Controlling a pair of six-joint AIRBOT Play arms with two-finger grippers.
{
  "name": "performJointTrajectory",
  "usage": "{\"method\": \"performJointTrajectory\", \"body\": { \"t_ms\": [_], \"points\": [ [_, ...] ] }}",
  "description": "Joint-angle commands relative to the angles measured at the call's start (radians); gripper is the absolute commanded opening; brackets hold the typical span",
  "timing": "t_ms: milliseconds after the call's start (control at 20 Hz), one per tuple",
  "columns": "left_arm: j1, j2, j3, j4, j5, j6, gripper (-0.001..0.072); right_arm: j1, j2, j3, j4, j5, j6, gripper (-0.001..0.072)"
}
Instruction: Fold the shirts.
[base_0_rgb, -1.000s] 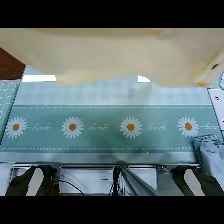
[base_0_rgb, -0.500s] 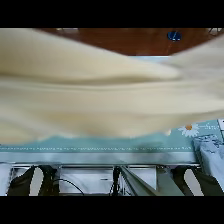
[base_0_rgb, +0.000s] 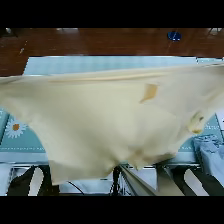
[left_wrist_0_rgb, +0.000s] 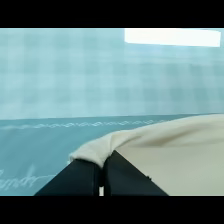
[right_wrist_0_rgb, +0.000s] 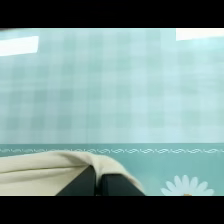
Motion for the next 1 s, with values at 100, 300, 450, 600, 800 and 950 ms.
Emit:
{"method": "performJointTrajectory", "body": {
  "t_ms": [100,300,450,600,800,950],
  "points": [
    [-0.128,-0.240,-0.198,-0.102,0.395,0.157,0.0026,0.243,-0.332,-0.089,-0.040,-0.379,-0.036,0.0028],
    [-0.269,-0.505,-0.187,-0.101,0.585,0.290,0.0027,0.332,-0.536,-0.089,-0.051,-0.632,-0.036,0.0028],
    [-0.294,-0.640,-0.187,-0.101,0.715,0.294,0.0026,0.333,-0.644,-0.089,-0.048,-0.766,-0.036,0.0028],
    [-0.296,-0.746,-0.187,-0.102,0.773,0.323,0.0027,0.333,-0.717,-0.089,-0.051,-0.829,-0.036,0.0028],
    [-0.305,-0.843,-0.185,-0.124,0.883,0.374,0.0027,0.333,-0.798,-0.089,-0.050,-0.924,-0.051,0.0029],
    [-0.326,-0.884,-0.185,-0.217,1.003,0.478,0.0027,0.333,-0.849,-0.089,-0.049,-1.007,-0.055,0.0029]
  ]
}}
